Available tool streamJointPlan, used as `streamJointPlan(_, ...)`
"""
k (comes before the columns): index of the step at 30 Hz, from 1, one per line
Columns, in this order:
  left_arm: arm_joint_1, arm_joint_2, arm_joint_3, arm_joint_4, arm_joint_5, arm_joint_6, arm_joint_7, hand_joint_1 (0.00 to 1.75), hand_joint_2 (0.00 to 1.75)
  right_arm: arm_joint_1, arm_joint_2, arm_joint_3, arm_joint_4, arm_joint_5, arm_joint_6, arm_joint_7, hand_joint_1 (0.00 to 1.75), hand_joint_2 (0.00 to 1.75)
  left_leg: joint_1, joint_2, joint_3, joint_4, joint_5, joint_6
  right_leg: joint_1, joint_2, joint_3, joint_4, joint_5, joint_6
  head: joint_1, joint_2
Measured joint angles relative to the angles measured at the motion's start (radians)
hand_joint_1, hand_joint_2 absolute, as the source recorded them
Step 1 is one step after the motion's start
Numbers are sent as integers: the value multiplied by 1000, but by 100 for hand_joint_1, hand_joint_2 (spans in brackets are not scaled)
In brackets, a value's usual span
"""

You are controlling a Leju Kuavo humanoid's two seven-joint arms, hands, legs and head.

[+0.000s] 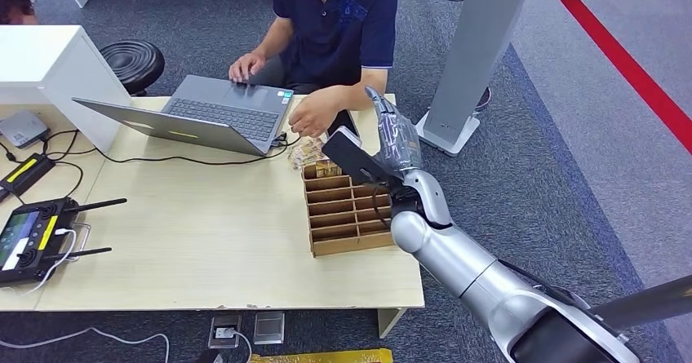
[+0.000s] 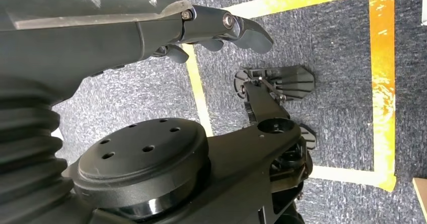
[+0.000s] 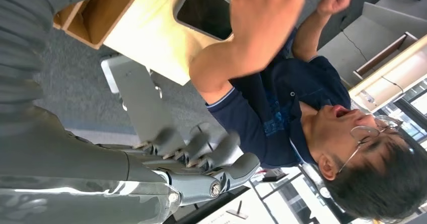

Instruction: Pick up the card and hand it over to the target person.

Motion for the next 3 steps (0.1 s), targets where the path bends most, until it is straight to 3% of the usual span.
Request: streamJointPlan(3,5,1,-3,-1,-4,1,1,0,0,63,-26,-36,-82,-155,23,-68,0,175,0,-1,0,-1,0,0,0,-1,1,-1,0,0,0,0)
